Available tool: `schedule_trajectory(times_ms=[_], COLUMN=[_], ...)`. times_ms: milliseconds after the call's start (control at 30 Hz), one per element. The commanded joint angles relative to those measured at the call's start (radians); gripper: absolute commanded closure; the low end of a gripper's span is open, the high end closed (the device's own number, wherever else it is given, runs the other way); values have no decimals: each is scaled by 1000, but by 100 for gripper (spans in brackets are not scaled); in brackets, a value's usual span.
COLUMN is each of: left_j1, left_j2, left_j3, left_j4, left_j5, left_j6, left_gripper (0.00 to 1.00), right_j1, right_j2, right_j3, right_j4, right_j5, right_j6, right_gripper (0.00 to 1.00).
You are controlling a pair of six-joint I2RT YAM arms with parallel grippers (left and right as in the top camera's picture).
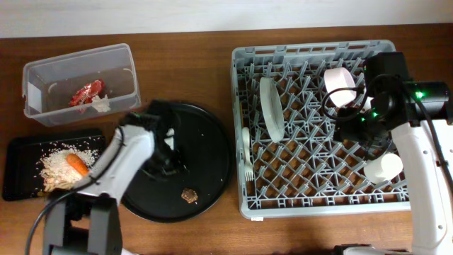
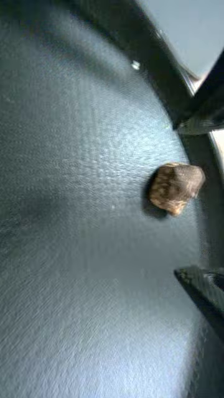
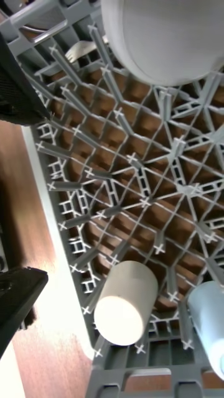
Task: Sort waste into correct bins and load items into the dishwasher rack
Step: 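Lower the left gripper over the rice tray and release the carrot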
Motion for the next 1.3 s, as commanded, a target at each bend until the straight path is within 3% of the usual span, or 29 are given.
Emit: schedule_trajectory(times_ms=[0,133,167,267,300,333,500,733,1033,1167,1267], left_j1=[-84,-127,-128,-127,-123,-116,-10,253,628,708,719], left_j2=[-1,-1,-1,-2,-2,-2,-27,-130,-145,-133,-102], left_j3=[-147,-221,-225,-220,-213,-201,-51,184,169,124,81], left_j4=[76,161,174,182,182,176,45,-96,6,108,167], left_j5=[39,53,52,49,48,46,-76,-227,-323,-322,-320], left_j6=[-114,-114,-114,-113,-105,-102,-101,-49,-51,-51,-51], left_gripper=[29,30,39,87,97,99,100,99,99,91,90], right_j1=[-3,-3,-3,-3,-3,-3,-3,-3,-3,-3,-3], right_j2=[1,1,1,1,1,1,1,1,1,1,1], right_j3=[-5,-5,-5,-5,-5,-5,-5,-5,-5,-5,-5], right_j4=[-1,2,1,0,0,0,-2,-2,2,2,2], right_j5=[6,6,6,6,6,6,6,6,6,6,6], right_j6=[-8,-7,-7,-7,-7,-7,-7,-8,-7,-7,-7], right_gripper=[24,24,23,24,24,24,24,24,23,23,23])
